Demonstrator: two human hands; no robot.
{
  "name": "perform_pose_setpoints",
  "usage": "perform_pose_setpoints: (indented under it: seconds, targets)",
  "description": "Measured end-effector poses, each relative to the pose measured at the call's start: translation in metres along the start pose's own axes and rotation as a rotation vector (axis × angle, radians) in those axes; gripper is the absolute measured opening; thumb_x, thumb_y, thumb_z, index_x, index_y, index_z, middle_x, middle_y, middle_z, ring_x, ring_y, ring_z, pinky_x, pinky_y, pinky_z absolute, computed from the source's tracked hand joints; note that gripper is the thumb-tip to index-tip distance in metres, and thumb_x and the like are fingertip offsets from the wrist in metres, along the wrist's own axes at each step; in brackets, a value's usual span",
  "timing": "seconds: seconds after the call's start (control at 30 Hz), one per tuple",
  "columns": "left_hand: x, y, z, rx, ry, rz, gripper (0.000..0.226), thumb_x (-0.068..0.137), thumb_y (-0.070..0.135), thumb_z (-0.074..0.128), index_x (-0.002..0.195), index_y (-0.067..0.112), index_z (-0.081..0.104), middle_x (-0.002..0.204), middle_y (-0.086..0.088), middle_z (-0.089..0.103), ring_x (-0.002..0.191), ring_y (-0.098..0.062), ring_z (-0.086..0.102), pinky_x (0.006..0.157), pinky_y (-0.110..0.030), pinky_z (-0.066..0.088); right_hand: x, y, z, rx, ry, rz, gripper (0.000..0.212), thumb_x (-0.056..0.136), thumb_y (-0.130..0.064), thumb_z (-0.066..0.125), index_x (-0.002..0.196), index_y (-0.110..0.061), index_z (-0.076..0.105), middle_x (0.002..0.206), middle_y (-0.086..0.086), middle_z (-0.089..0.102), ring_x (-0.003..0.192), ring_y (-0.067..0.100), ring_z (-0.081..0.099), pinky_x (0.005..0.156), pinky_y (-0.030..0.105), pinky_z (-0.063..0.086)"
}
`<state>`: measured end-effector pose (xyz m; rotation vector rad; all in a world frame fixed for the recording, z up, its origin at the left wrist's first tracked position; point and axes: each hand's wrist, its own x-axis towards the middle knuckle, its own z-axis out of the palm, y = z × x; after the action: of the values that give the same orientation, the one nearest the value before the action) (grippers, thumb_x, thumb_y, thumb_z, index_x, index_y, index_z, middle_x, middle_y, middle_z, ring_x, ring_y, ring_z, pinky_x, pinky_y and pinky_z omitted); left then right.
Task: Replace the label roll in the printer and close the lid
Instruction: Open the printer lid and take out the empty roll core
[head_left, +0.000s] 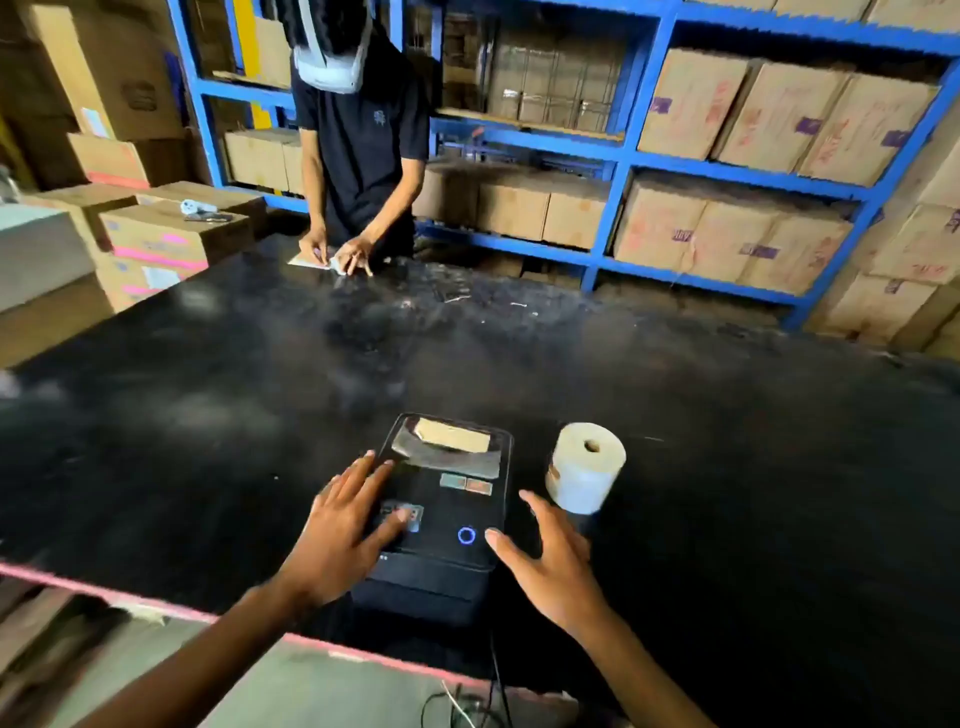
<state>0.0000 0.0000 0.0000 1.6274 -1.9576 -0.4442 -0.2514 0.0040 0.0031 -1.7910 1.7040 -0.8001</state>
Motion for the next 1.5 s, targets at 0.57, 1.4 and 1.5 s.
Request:
perform_pose_setpoints:
  seconds: [0.57,1.4,1.5]
  targets:
    - [-0.043,-0.007,0.036,-0.953,0.185,-0.42,0.046,0.098,0.025,0.052,0.144,0.02,0.045,0.128,0.009,0.065,0.115,0.0,0.062,0.089,-0.01,0.049,-0.04,0.002,0.063,0.406,0.205,0.089,0.038,0.08,-0.025,0.071,0.116,-0.016,0.064,0.104,0.005,0.066,0.101,0.019,0.058,0.092,0.036,0.046]
    - [-0.049,-0.022,0.05,-0.757,0.229,-0.569,0.055,0.088,-0.002,0.065,0.139,0.002,0.047,0.135,-0.015,0.059,0.122,-0.025,0.058,0.107,-0.038,0.044,0.122,-0.079,-0.044,0.368,0.217,0.277,0.056,0.069,-0.065,0.062,0.052,-0.017,0.038,0.056,0.006,0.047,0.054,0.022,0.041,0.054,0.033,0.036]
    - [-0.048,-0.023,0.05,-0.753,0.222,-0.559,0.056,0.088,-0.002,0.066,0.14,0.003,0.046,0.135,-0.013,0.059,0.123,-0.024,0.058,0.107,-0.037,0.043,0.129,-0.076,-0.039,0.435,0.264,0.201,0.037,0.076,-0.052,0.065,0.087,-0.017,0.061,0.077,0.006,0.065,0.07,0.022,0.057,0.069,0.037,0.05]
